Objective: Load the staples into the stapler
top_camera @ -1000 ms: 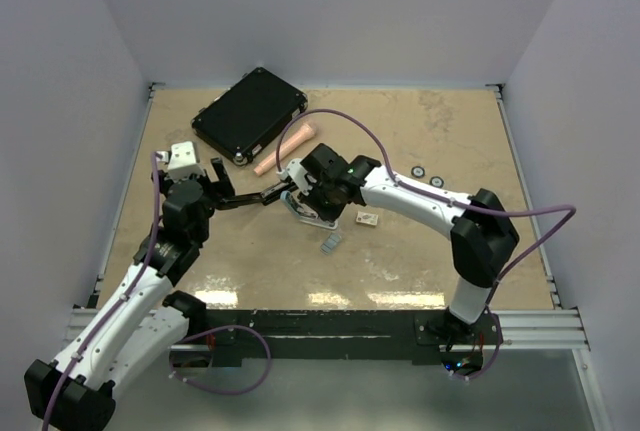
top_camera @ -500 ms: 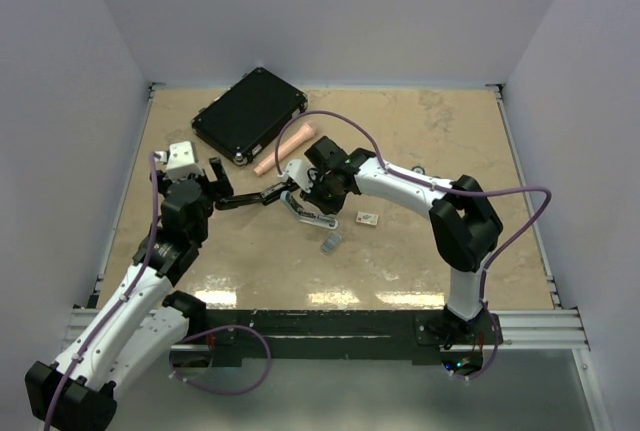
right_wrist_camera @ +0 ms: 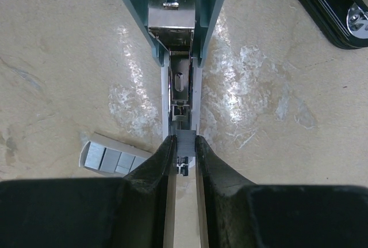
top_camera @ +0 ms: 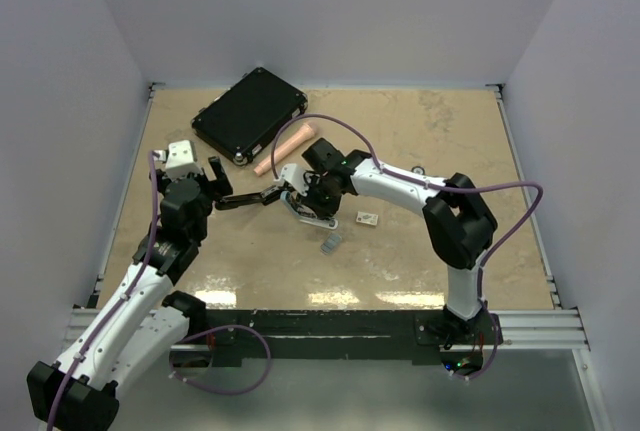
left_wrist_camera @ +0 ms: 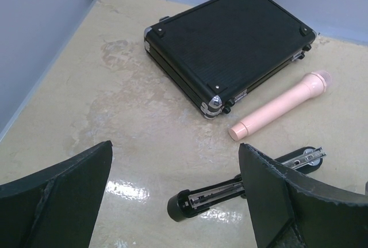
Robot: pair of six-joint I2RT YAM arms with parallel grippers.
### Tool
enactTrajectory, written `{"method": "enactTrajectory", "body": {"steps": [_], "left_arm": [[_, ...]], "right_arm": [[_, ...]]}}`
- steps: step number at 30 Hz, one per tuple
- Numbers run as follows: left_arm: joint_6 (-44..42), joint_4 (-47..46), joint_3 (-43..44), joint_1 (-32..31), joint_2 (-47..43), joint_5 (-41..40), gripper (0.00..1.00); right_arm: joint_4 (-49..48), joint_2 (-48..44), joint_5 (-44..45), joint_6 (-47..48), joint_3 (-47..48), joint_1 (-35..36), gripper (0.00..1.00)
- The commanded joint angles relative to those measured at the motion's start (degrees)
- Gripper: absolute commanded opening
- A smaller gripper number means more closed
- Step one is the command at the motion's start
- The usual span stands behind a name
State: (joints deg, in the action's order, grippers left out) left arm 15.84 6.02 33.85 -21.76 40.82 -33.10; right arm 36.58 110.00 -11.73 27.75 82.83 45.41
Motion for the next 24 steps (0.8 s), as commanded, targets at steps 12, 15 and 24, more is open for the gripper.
{"method": "enactTrajectory", "body": {"steps": [12, 15, 24], "left_arm": [[-0.5, -2.9, 0.2, 0.9, 0.1, 1.1, 0.95], [-0.5, -3.0, 0.2, 1.0, 0.1, 1.1, 0.95], [-0.5, -3.0, 0.2, 1.2, 0.1, 1.3, 0.95]], "right_arm": [[-2.4, 0.5, -2.8, 1.5, 0.9, 0.1, 0.09], [-2.7, 0.4, -2.3, 1.6, 0.7, 0.1, 0.09], [-2.5, 0.8, -2.0, 2.0, 0.0, 0.0, 0.09]]}}
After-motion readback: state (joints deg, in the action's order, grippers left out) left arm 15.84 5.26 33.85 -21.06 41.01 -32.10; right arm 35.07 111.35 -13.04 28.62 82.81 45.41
